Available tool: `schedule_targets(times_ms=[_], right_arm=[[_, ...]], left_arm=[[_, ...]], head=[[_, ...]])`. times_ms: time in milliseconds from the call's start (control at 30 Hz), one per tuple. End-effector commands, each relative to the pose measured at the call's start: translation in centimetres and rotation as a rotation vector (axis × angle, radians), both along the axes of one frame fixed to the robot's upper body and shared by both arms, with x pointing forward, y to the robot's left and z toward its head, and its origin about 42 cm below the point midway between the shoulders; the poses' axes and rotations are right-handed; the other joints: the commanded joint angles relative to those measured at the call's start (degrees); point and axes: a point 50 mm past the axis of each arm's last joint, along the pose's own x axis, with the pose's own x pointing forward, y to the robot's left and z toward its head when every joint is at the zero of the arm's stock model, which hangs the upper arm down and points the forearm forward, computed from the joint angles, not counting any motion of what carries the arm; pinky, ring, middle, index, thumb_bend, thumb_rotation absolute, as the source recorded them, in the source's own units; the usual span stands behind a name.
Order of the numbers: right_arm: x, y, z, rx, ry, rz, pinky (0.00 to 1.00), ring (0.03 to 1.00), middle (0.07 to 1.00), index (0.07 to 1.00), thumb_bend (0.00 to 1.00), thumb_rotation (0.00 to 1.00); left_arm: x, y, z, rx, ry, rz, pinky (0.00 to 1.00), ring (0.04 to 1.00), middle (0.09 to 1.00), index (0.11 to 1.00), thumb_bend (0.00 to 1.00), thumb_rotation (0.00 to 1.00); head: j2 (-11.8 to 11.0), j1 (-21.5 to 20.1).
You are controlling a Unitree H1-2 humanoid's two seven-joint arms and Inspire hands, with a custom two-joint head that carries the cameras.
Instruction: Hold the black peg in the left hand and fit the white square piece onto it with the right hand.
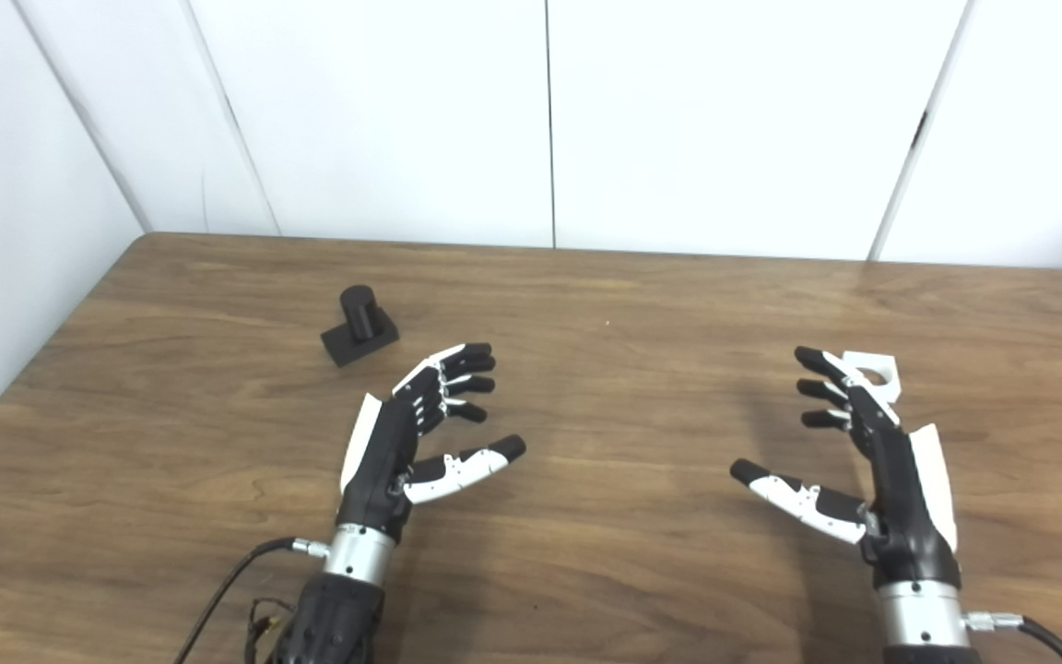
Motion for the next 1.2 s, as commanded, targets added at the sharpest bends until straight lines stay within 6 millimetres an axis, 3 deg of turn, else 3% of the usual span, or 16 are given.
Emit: schedule_targets(times_ms=[0,433,733,933,1033,1167], right_arm=[[0.5,0.0,1.6,0.011,-0.066,0.019,0.67,0.782,0.847,0.816,0.64,0.03],[0.7,-0.1,2.2,-0.011,-0.081,0.026,0.63,0.760,0.830,0.802,0.63,0.00],[0.8,0.0,2.7,-0.006,-0.074,0.017,0.63,0.744,0.816,0.791,0.64,0.00],[0.9,0.0,2.8,-0.010,-0.073,0.021,0.62,0.741,0.815,0.789,0.63,0.00],[1.0,0.2,2.8,-0.010,-0.076,0.023,0.61,0.731,0.809,0.781,0.62,0.00],[1.0,0.2,2.8,-0.008,-0.070,0.021,0.61,0.729,0.809,0.782,0.62,0.00]], left_arm=[[0.9,-0.4,1.5,0.000,-0.084,0.004,0.57,0.716,0.773,0.757,0.79,0.20],[1.0,1.1,2.9,0.129,-0.108,0.094,0.63,0.747,0.777,0.725,0.77,0.19],[1.9,3.9,5.8,0.258,-0.146,0.166,0.60,0.716,0.749,0.698,0.75,0.16],[2.6,5.8,7.9,0.399,-0.162,0.222,0.65,0.712,0.738,0.695,0.74,0.15],[3.2,7.0,9.1,0.478,-0.177,0.249,0.58,0.692,0.736,0.694,0.74,0.16],[3.8,8.1,10.0,0.547,-0.192,0.275,0.60,0.711,0.750,0.700,0.74,0.17]], head=[[0.0,-0.1],[-0.3,0.4],[-0.4,0.4],[-0.7,1.0],[-0.8,1.1],[-0.8,1.1]])
